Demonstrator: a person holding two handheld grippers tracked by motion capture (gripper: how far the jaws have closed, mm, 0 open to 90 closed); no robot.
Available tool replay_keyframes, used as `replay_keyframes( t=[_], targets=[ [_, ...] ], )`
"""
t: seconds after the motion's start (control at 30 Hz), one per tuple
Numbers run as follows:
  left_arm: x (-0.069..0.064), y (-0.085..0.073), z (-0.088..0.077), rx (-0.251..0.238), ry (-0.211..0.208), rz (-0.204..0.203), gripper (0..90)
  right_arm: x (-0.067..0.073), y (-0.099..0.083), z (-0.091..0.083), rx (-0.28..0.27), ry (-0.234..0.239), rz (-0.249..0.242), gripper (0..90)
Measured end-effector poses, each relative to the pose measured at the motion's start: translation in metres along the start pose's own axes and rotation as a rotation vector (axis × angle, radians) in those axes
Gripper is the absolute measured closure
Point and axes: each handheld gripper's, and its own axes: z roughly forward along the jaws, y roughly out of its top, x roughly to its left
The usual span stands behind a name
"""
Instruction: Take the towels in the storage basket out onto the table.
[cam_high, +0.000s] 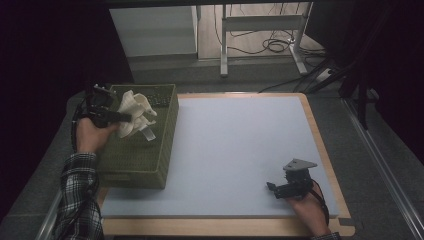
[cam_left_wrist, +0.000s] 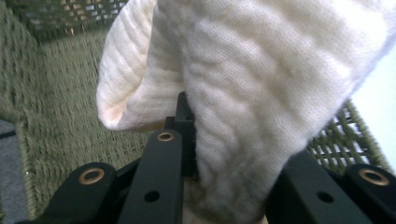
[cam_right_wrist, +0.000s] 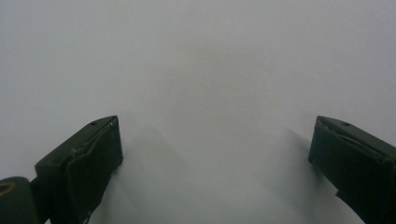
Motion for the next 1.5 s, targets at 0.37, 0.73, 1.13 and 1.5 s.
replay_keyframes(
  t=[0.37, 0.73, 1.13, 1.5],
  targets=[
    [-0.024, 0.013, -0.026, -0.066, -0.027, 0.052, 75.9, 0.000, 0.000, 0.000, 0.000, -0.001, 0.000, 2.8],
    [-0.063, 0.034, -0.031, -0.103, -0.056, 0.130, 75.8, 0.000, 0.000, 0.000, 0.000, -0.001, 0.000, 2.8],
    [-0.099, 0.056, -0.022, -0.116, -0.103, 0.189, 75.8, 0.000, 0.000, 0.000, -0.001, 0.000, 0.001, 2.8],
    [-0.141, 0.071, 0.003, -0.109, -0.163, 0.260, 75.8, 0.000, 0.000, 0.000, -0.001, 0.001, 0.000, 2.8]
  ],
)
